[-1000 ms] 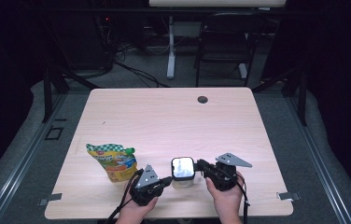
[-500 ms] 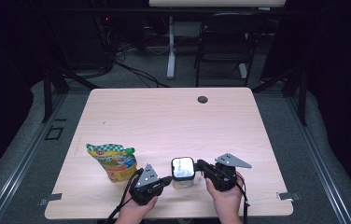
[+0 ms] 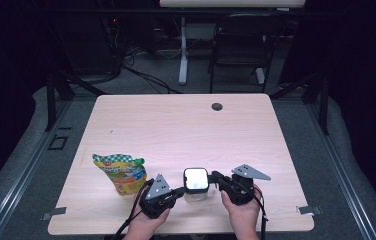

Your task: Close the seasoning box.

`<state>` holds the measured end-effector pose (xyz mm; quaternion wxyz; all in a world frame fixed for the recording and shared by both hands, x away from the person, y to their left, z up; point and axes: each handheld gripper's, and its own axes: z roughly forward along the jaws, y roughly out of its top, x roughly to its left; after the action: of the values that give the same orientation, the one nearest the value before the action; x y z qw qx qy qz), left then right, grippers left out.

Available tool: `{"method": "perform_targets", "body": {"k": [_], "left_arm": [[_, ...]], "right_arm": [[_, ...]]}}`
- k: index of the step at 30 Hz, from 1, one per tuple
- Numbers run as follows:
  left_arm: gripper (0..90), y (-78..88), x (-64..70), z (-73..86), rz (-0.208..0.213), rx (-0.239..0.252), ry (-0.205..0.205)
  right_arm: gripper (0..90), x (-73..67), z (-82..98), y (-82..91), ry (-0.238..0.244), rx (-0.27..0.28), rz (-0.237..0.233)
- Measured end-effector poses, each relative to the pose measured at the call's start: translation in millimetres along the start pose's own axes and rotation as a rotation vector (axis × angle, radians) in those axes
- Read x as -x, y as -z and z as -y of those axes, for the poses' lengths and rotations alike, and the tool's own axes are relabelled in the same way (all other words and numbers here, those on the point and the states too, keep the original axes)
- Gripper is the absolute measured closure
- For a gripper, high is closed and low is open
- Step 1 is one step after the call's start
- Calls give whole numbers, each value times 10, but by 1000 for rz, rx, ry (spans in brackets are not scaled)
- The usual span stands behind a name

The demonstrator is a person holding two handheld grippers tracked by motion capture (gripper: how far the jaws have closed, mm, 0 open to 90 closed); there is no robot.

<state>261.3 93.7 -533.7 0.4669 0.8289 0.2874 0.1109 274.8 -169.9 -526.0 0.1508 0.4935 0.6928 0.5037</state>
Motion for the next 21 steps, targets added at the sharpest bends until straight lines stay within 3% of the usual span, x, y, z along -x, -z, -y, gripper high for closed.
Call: {"method": "perform_targets", "body": {"k": [7, 12, 13, 14, 19, 21], "left_arm": [[900, 4, 5, -53, 1, 11, -1], [900, 9, 9, -94, 3, 23, -11], [900, 9, 9, -94, 3, 23, -11], [900, 11, 11, -122, 3, 25, -16], [900, 13, 27, -179, 1, 32, -28], [900, 11, 35, -220, 1, 35, -34]], "right_arm": [[817, 12, -9, 13, 4, -9, -3], [765, -80, -53, 116, 111, -32, 13], [765, -80, -53, 116, 111, -32, 13], [762, -131, -61, 164, 151, -47, 3], [751, -185, -18, 231, 183, -63, -12], [744, -231, 27, 265, 219, -68, -11]]}}
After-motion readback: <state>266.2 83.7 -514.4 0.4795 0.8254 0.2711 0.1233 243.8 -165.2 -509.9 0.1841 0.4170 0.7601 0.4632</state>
